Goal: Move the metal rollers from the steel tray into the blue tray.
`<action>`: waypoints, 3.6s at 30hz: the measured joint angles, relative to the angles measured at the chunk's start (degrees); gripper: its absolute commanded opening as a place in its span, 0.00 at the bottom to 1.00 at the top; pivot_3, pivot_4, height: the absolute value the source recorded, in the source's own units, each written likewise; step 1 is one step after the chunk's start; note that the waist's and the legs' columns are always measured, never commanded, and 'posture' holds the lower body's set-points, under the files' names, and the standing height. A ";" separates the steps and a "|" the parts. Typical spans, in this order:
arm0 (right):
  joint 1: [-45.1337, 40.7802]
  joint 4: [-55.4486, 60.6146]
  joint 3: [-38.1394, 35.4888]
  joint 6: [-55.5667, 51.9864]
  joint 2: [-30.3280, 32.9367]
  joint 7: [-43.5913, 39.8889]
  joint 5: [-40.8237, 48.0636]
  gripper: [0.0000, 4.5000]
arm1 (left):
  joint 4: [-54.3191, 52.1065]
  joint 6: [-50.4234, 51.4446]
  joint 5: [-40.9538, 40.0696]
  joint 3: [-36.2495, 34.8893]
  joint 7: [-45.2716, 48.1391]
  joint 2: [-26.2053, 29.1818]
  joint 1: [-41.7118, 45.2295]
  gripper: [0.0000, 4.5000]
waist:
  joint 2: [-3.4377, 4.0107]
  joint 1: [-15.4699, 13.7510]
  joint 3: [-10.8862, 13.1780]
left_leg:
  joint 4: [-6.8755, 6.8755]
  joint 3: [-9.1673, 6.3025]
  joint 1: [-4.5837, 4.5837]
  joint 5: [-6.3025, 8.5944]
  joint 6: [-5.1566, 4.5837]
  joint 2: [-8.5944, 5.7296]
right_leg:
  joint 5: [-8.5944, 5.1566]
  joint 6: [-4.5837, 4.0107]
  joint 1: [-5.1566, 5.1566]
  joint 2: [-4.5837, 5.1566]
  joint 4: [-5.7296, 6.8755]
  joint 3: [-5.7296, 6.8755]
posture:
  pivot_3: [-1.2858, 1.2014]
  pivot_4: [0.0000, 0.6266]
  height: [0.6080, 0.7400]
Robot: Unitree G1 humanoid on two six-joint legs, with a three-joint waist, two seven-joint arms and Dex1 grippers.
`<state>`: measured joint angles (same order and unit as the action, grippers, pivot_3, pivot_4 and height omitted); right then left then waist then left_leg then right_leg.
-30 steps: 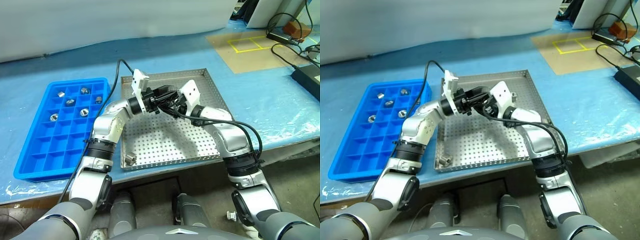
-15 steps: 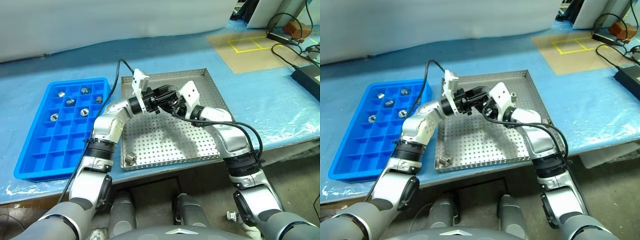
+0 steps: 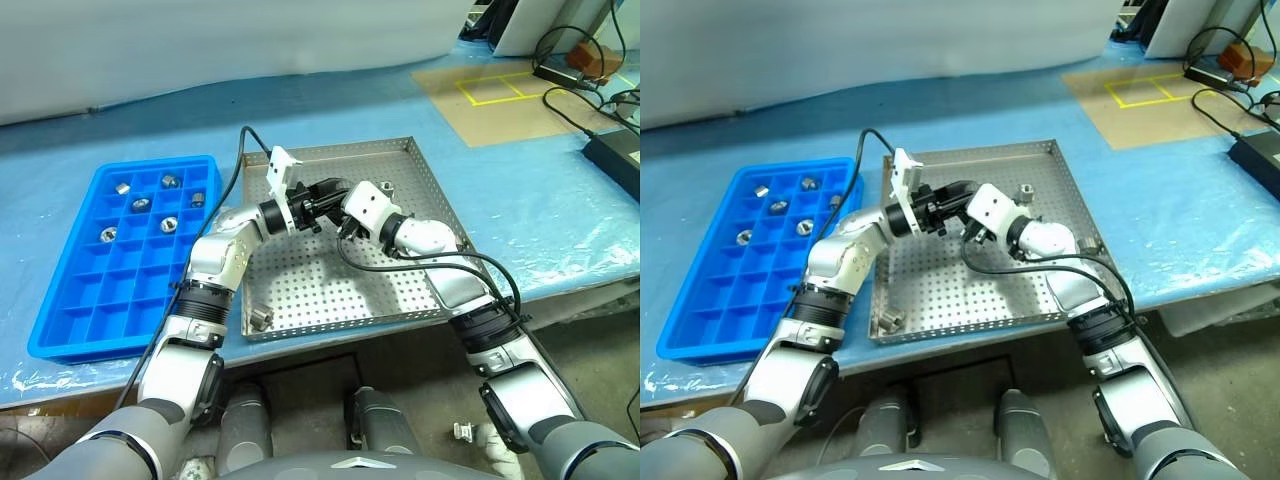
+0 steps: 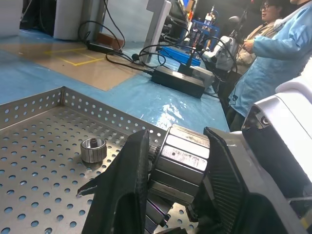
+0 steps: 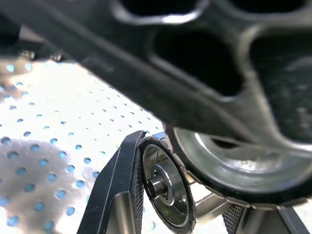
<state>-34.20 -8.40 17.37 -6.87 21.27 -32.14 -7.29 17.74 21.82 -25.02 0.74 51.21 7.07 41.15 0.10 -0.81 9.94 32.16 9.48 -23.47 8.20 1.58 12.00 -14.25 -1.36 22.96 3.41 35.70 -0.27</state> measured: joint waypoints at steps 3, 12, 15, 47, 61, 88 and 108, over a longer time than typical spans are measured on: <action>-0.56 -1.18 0.15 1.60 0.03 0.11 -1.51 0.35 | 0.00 -0.01 0.01 0.00 -0.57 -0.11 0.00 0.32 | 0.00 0.01 0.00 | 0.00 0.00 0.00 0.00 0.00 0.00 | 0.00 0.00 0.00 0.00 0.01 0.00 | 0.42 0.24 1.00; -4.63 -6.14 4.19 13.60 5.21 5.58 -13.39 0.35 | -0.06 -0.85 -0.46 -0.11 -1.66 -1.12 0.11 0.32 | -0.01 -0.04 0.00 | 0.07 0.00 -0.03 0.01 -0.02 -0.02 | 0.01 0.01 -0.01 0.01 0.01 0.00 | 0.42 0.24 1.00; -6.50 -8.38 6.12 18.98 7.85 8.78 -19.04 0.35 | -0.06 -1.33 -0.52 -0.11 -2.24 -1.73 0.13 0.32 | -0.02 0.01 0.01 | 0.07 0.00 -0.02 0.01 -0.02 -0.01 | 0.01 0.02 0.00 -0.01 0.02 -0.01 | 0.42 0.24 1.00; 1.40 -2.09 -9.20 -6.34 2.61 -4.53 3.88 0.35 | -1.30 -8.84 4.48 1.37 1.15 6.05 -2.49 0.32 | -0.05 -0.02 0.03 | 0.31 0.01 -0.09 0.30 -0.55 0.02 | 0.03 0.05 -0.04 0.02 0.04 -0.03 | 0.42 0.24 1.00; 3.60 -8.74 -11.89 -11.72 -1.64 -0.11 6.81 0.35 | 1.19 -15.94 11.87 7.44 4.58 8.00 -4.57 0.32 | -0.04 -0.01 0.03 | 0.23 0.03 -0.06 0.27 -0.45 0.01 | 0.03 0.04 -0.02 0.03 0.02 -0.03 | 0.41 0.24 1.00; 4.43 -4.11 -12.15 -17.67 -1.85 -3.71 11.28 0.57 | 2.09 -17.07 12.84 7.65 5.00 7.16 -4.64 0.32 | -0.04 -0.03 0.03 | 0.16 0.03 -0.03 0.23 -0.39 0.01 | 0.03 0.04 -0.01 0.03 0.02 -0.04 | 0.41 0.24 1.00; 4.47 1.67 -15.09 -18.02 -3.41 -5.22 18.53 0.57 | 3.20 -17.55 12.87 7.53 5.61 7.34 -4.63 0.32 | -0.03 -0.02 0.03 | 0.14 0.04 -0.02 0.23 -0.38 0.01 | 0.03 0.03 0.00 0.03 0.02 -0.04 | 0.41 0.24 1.00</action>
<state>-29.73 -6.72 2.27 -24.89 17.86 -37.36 11.24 20.94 4.26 -12.16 8.27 56.83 14.42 36.52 0.06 -0.82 9.96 32.31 9.51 -23.49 8.42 1.20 12.01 -14.23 -1.32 22.96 3.44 35.72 -0.31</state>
